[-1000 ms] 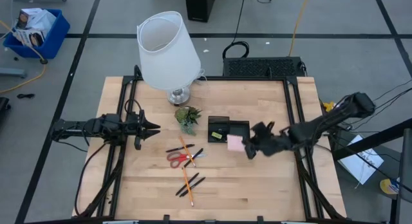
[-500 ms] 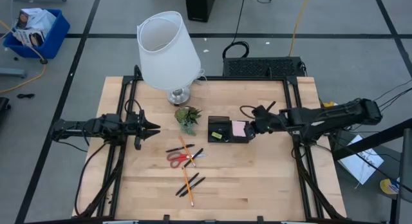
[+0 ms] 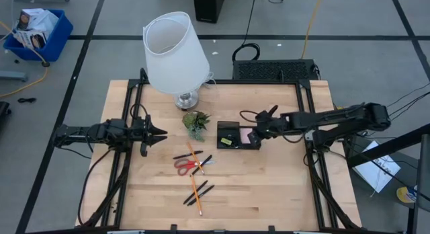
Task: Pick and place office supplies into organizer
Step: Put the pink sticky notes into the desk organizer, then put the orange pencil into the desk organizer
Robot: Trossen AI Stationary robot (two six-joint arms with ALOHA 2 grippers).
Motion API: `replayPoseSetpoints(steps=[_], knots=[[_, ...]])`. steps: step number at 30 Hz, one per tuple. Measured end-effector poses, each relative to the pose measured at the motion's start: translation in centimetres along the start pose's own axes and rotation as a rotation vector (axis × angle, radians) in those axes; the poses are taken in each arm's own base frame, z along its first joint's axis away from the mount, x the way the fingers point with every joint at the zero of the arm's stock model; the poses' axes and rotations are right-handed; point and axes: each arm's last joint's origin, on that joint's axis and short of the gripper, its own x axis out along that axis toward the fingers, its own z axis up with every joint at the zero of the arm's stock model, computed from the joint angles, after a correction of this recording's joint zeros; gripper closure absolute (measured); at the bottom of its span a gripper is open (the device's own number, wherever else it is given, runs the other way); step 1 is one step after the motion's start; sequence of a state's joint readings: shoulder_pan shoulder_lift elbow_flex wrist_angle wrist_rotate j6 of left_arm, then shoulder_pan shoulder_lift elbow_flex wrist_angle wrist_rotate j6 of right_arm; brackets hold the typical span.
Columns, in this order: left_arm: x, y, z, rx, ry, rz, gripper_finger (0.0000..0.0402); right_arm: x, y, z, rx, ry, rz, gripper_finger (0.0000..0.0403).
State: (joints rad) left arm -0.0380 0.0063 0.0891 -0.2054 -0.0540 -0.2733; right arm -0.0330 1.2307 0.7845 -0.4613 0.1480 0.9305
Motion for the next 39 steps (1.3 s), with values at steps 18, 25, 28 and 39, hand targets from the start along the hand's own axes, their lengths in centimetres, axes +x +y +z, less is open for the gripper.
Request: replayPoseSetpoints(steps=[18,25,28,39], knots=[[0.0,0.0,0.0,0.0,0.0,0.0,0.0293,1.0,0.0,-0.1,-0.072,0.001,-0.05,0.0211],[0.0,0.0,0.0,0.0,0.0,0.0,0.0293,0.1,3.5,-1.3,-0.119,-0.078,0.212,0.0169],[0.0,0.0,0.0,0.0,0.0,0.0,0.0293,-0.5,4.9,-1.9,-0.159,-0.11,0.315,0.0168],[0.0,0.0,0.0,0.0,0.0,0.0,0.0293,-2.9,8.2,-6.4,-0.516,-0.258,0.45,0.0181]])
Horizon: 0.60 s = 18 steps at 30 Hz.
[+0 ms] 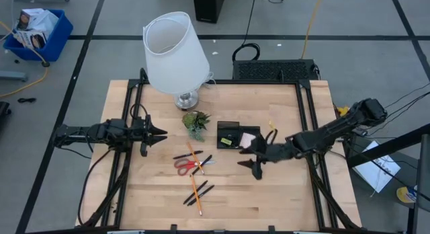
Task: Pick and place office supplies into organizer
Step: Put the orange pencil into the desk organizer
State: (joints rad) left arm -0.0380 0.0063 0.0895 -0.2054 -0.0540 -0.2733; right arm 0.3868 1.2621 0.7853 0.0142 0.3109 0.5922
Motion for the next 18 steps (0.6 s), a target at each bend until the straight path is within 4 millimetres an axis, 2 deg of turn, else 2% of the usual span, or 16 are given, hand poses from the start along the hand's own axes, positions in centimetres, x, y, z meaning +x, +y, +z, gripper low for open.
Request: replayPoseSetpoints(steps=[4,8,10,13,18], knots=[[0.0,0.0,0.0,0.0,0.0,0.0,0.0293,-0.8,2.1,-1.5,-0.128,-0.096,0.048,0.0179],[0.0,0.0,0.0,0.0,0.0,0.0,0.0293,-1.7,2.8,-4.4,-0.269,-0.251,0.28,0.0182],[0.0,0.0,0.0,0.0,0.0,0.0,0.0293,-2.3,2.1,-6.0,-0.274,-0.332,0.392,0.0183],[0.0,0.0,0.0,0.0,0.0,0.0,0.0293,-3.1,-0.3,-7.9,-0.263,-0.407,0.476,0.0182],[0.0,0.0,0.0,0.0,0.0,0.0,0.0293,-4.6,-4.1,-9.3,-0.229,-0.476,0.617,0.0185]])
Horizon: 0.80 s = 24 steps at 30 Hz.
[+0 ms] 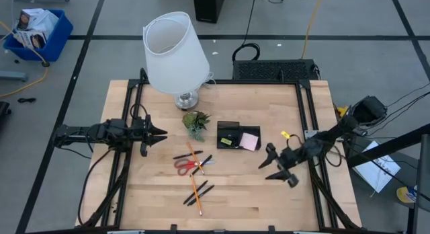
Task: Pick and place office supplies into organizer
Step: Put the orange pencil into the desk organizer
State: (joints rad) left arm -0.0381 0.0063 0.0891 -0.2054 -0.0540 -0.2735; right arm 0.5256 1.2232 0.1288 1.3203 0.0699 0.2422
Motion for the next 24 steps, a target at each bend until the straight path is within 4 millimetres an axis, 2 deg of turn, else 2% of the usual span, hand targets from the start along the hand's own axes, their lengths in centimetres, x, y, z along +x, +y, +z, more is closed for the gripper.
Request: replayPoseSetpoints(steps=[2,5,8,11,15,24], knots=[[0.0,0.0,0.0,0.0,0.0,0.0,0.0293,-1.1,-0.5,0.3,0.002,-0.053,0.029,0.0189],[0.0,0.0,0.0,0.0,0.0,0.0,0.0293,-1.7,-1.1,1.9,-0.009,-0.155,0.062,0.0194],[0.0,0.0,0.0,0.0,-0.001,0.0,0.0293,-2.0,-2.0,2.3,-0.03,-0.112,0.079,0.0197],[0.0,0.0,0.0,0.0,0.0,0.0,0.0293,-2.7,-2.9,2.9,-0.048,-0.11,0.019,0.0197],[0.0,0.0,0.0,0.0,-0.001,0.002,0.0293,-3.4,-3.8,2.6,-0.041,-0.019,-0.069,0.0198],[0.0,0.0,0.0,0.0,-0.001,0.003,0.0293,-3.9,-3.7,2.9,-0.043,-0.02,-0.08,0.0197]])
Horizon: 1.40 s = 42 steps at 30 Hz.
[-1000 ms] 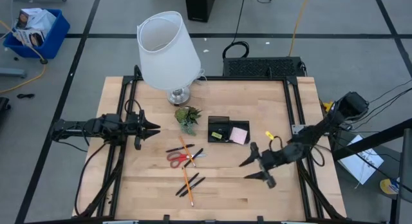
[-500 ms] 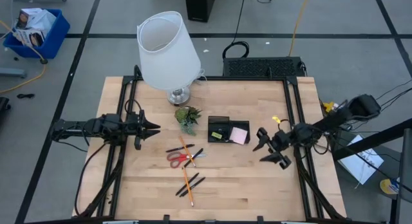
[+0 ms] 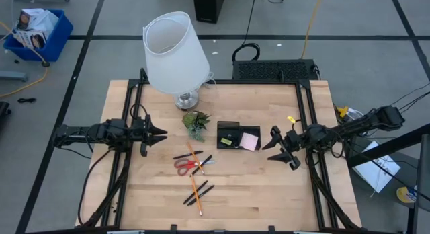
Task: Pick and place office supplies into organizer
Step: Put the orange pencil into the desk organizer
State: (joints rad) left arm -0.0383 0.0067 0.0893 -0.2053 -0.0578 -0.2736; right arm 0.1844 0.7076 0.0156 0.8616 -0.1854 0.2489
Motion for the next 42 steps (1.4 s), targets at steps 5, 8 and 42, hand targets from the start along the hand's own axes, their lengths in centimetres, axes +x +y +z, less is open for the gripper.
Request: replayPoseSetpoints(steps=[5,8,42], knots=[[0.0,0.0,0.0,0.0,0.0,0.0,0.0293,0.0,0.0,0.0,0.0,-0.001,0.0,0.0198],[0.0,0.0,0.0,0.0,0.0,0.0,0.0293,0.0,0.0,0.0,0.0,-0.001,0.0,0.0195],[4.9,-2.3,0.8,-0.096,-0.067,-0.076,0.0293,0.0,0.0,0.0,0.0,0.001,-0.001,0.0195]])
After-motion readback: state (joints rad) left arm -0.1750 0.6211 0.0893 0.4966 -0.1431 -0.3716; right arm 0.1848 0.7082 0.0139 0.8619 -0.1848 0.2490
